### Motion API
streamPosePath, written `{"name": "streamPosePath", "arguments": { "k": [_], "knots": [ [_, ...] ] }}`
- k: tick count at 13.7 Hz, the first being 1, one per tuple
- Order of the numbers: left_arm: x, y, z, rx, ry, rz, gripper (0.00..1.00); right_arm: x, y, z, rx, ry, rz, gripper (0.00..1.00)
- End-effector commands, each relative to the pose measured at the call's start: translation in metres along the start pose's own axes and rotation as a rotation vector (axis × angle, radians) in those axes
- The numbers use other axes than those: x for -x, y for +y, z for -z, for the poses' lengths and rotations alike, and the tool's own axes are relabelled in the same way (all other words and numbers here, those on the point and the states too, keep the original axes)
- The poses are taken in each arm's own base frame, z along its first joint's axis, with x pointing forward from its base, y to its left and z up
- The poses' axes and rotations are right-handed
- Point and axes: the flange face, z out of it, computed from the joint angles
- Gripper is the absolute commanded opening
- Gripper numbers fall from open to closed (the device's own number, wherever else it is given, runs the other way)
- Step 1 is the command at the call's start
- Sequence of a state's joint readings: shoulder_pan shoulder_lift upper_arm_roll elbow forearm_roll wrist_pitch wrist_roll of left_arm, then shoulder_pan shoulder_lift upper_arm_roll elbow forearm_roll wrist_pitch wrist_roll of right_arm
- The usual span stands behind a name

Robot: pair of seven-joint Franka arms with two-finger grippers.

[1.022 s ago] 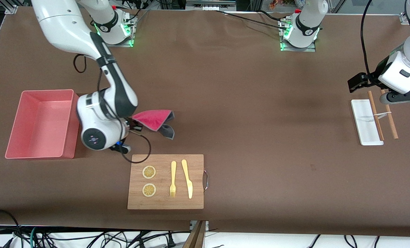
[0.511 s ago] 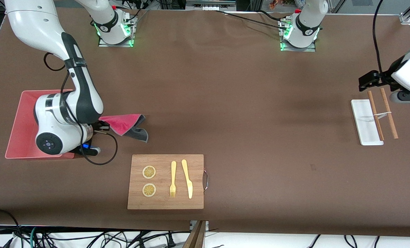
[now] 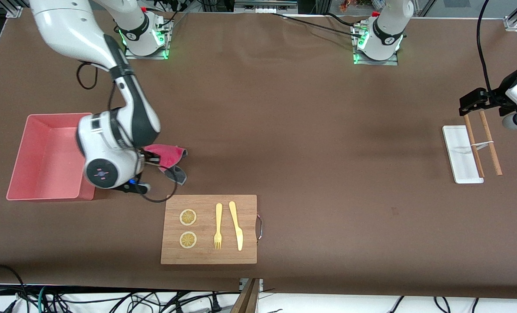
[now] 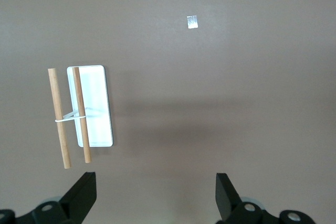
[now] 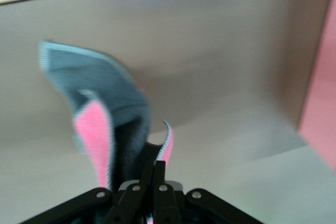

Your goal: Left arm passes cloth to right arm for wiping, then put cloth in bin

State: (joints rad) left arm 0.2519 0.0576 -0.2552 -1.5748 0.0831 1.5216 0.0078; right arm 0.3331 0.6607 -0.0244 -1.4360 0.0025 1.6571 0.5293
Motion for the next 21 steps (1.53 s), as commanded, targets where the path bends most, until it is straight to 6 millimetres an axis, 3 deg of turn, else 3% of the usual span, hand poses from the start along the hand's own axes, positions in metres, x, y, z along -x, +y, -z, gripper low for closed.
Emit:
{"name": "streamPosePath", "arguments": {
  "k": [1, 5, 11, 14, 17, 19, 21],
  "knots": [
    [-0.007, 0.003, 0.002, 0.024, 0.005, -0.028, 1.0, 0.017, -0.048, -0.008, -0.05, 0.022, -0.103, 0.0],
    [-0.01, 0.003, -0.001, 0.026, 0.005, -0.028, 1.0, 0.057, -0.131, -0.016, -0.141, 0.073, -0.222, 0.0],
    [-0.026, -0.011, 0.016, 0.039, 0.054, -0.007, 1.0, 0.124, -0.221, -0.007, -0.348, 0.06, -0.385, 0.0],
    [-0.026, -0.013, 0.017, 0.034, 0.055, -0.007, 1.0, 0.143, -0.24, 0.011, -0.42, 0.031, -0.432, 0.0],
    [-0.027, -0.011, 0.016, 0.026, 0.051, -0.011, 1.0, 0.151, -0.244, 0.043, -0.504, -0.005, -0.443, 0.0],
    [-0.026, -0.011, 0.016, 0.031, 0.052, -0.01, 1.0, 0.144, -0.234, 0.032, -0.436, -0.006, -0.395, 0.0],
    [-0.027, -0.009, 0.015, 0.027, 0.049, -0.012, 1.0, 0.129, -0.212, 0.011, -0.335, -0.028, -0.322, 0.0]
  ]
}}
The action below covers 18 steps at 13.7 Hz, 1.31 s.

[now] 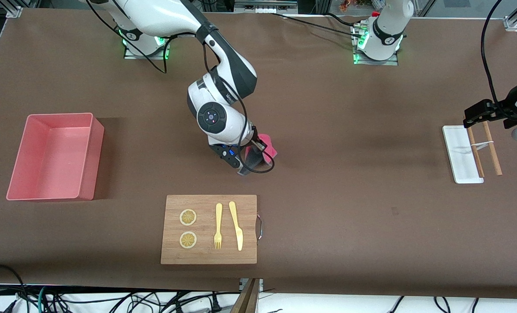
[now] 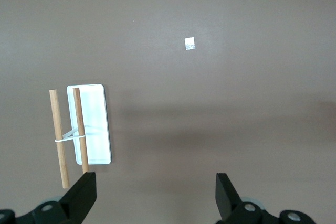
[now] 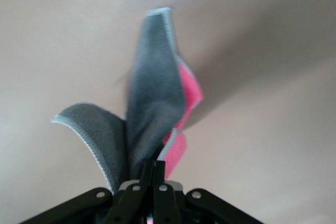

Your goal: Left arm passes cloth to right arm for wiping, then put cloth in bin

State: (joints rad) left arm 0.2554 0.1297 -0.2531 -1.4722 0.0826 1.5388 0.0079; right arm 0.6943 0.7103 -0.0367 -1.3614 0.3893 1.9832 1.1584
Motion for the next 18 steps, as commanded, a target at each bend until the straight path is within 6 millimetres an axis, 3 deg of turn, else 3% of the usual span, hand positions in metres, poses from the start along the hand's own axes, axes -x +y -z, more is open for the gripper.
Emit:
{"name": "streamPosePath", "arguments": {
  "k": [1, 6, 9, 11, 14, 18],
  "knots": [
    [-0.004, 0.003, 0.004, 0.008, 0.0, -0.023, 1.0, -0.036, 0.03, -0.006, 0.121, -0.016, 0.08, 0.0],
    [-0.004, -0.003, 0.004, 0.007, -0.001, -0.016, 1.0, -0.13, 0.092, 0.016, 0.327, -0.008, 0.21, 0.0],
    [-0.003, -0.005, 0.005, 0.013, 0.001, -0.011, 1.0, -0.185, 0.132, 0.041, 0.375, -0.029, 0.297, 0.0],
    [-0.007, 0.004, -0.003, 0.009, -0.011, -0.027, 1.0, -0.211, 0.158, 0.064, 0.399, -0.051, 0.343, 0.0],
    [-0.009, 0.015, -0.005, -0.01, -0.017, -0.036, 1.0, -0.23, 0.191, 0.118, 0.396, -0.068, 0.406, 0.0],
    [-0.009, 0.01, -0.004, -0.011, -0.014, -0.025, 1.0, -0.208, 0.23, 0.223, 0.375, -0.039, 0.426, 0.0]
  ]
}}
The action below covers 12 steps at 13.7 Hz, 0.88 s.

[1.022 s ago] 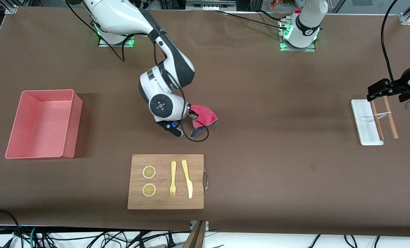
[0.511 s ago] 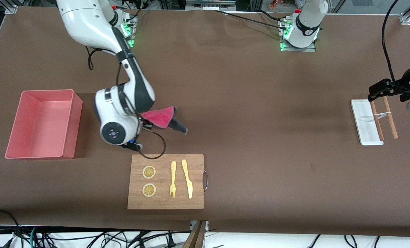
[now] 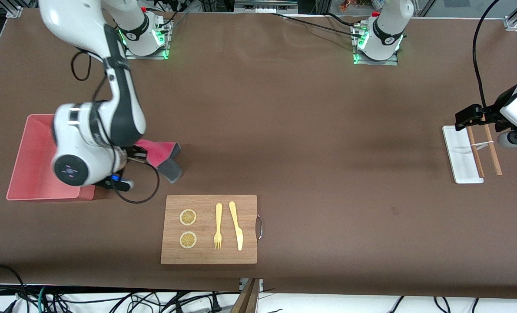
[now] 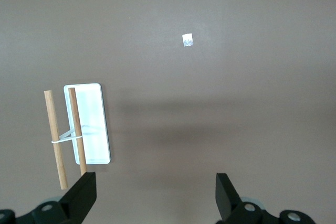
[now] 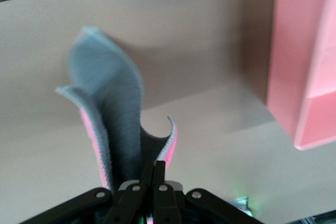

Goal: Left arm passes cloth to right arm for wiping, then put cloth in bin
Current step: 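Carry the cloth over the pink bin with the right gripper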

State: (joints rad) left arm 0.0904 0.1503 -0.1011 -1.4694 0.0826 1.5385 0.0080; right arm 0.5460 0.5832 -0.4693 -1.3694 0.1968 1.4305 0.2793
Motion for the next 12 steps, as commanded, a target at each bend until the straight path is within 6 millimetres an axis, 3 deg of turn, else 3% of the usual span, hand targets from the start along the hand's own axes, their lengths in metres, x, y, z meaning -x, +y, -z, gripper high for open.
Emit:
{"name": "streamPosePath", "arguments": {
  "k": [1, 4, 7, 10, 12],
  "knots": [
    [-0.001, -0.003, 0.008, 0.009, 0.007, -0.011, 1.0, 0.047, 0.05, 0.057, 0.022, 0.013, 0.055, 0.0],
    [-0.001, -0.002, 0.008, 0.007, 0.007, -0.014, 1.0, 0.069, 0.125, 0.088, -0.006, -0.006, 0.133, 0.0],
    [-0.001, -0.005, 0.009, 0.01, 0.01, -0.006, 1.0, 0.077, 0.196, 0.106, 0.067, -0.01, 0.212, 0.0],
    [-0.002, -0.008, 0.022, 0.008, 0.039, -0.001, 1.0, 0.063, 0.273, 0.104, 0.122, 0.01, 0.295, 0.0],
    [-0.001, -0.013, 0.024, 0.011, 0.041, 0.004, 1.0, 0.045, 0.31, 0.088, 0.125, 0.015, 0.328, 0.0]
  ]
}}
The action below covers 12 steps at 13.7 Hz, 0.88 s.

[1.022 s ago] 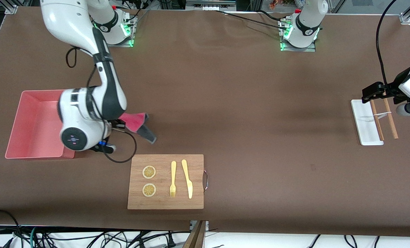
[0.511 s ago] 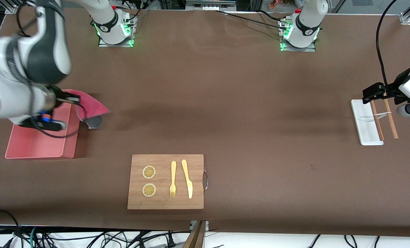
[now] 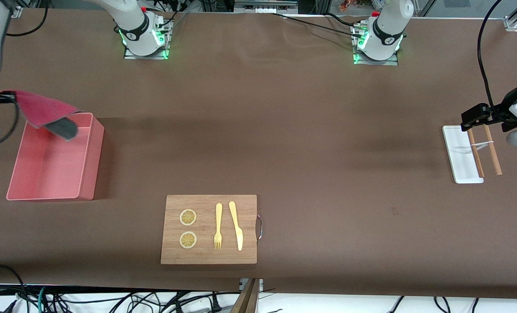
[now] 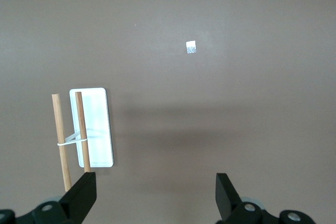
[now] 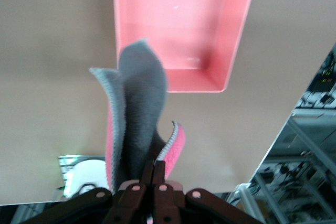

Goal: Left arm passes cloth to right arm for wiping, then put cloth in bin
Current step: 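Carry the cloth over the pink bin with the right gripper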

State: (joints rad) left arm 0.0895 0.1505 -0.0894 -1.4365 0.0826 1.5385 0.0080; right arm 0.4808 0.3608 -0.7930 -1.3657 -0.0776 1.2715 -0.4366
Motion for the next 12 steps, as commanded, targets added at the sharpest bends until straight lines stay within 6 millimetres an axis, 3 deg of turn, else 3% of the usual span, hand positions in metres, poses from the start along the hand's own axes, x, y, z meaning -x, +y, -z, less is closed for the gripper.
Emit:
{"name": "streamPosePath", "arguments": {
  "k": [1, 3, 7, 12],
  "knots": [
    [-0.002, -0.008, 0.008, 0.015, 0.008, -0.006, 1.0, -0.014, 0.042, -0.031, 0.019, -0.014, 0.043, 0.0],
    [-0.002, -0.007, 0.009, 0.015, 0.009, -0.006, 1.0, -0.034, 0.058, -0.074, 0.02, -0.013, 0.054, 0.0],
    [-0.001, -0.008, 0.008, 0.017, 0.006, -0.005, 1.0, -0.065, 0.053, -0.142, -0.023, 0.002, 0.06, 0.0],
    [-0.001, -0.009, 0.008, 0.017, 0.006, -0.003, 1.0, -0.099, 0.042, -0.182, -0.054, 0.028, 0.049, 0.0]
  ]
}}
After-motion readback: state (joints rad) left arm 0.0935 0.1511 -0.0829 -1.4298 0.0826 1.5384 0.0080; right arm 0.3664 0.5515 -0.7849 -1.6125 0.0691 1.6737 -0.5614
